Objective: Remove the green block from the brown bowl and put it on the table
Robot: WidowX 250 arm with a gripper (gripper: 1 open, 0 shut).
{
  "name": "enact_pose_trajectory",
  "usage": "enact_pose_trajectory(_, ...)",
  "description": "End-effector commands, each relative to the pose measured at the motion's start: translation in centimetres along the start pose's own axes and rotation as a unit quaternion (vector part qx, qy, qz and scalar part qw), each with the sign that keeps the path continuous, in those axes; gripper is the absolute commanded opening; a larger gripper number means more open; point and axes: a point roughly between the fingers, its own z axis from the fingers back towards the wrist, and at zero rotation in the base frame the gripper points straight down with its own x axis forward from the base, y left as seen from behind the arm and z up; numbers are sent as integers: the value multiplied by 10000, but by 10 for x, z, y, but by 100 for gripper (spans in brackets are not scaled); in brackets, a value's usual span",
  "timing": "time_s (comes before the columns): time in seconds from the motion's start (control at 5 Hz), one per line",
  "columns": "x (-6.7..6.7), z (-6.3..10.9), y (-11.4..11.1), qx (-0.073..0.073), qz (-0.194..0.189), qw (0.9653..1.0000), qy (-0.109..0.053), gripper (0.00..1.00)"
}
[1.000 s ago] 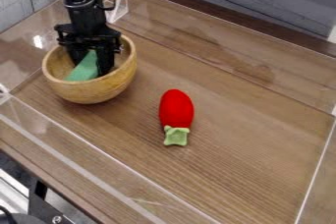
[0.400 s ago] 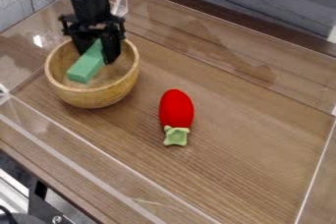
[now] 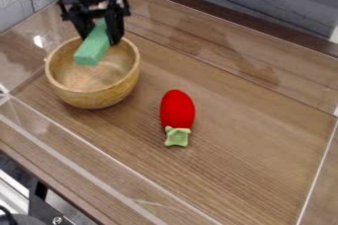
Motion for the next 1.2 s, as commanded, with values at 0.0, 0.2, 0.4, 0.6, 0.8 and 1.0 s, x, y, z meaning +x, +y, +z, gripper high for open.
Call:
enact_pose_trajectory(0.0, 14, 35, -24, -89, -184, 9989, -413, 0)
enact_pose_trajectory(0.2, 15, 34, -43, -173, -422, 9983, -353, 0)
enact_pose_trajectory(0.4, 5, 25, -63, -200, -436, 9984, -297, 0)
enact_pose_trajectory(0.6, -5, 18, -77, -214, -396, 9986, -289, 0)
enact_pose_trajectory(0.8, -2, 12, -79, -191, -454, 9984, -270, 0)
enact_pose_trajectory(1.0, 1, 4, -77, -143, -515, 9983, -248, 0)
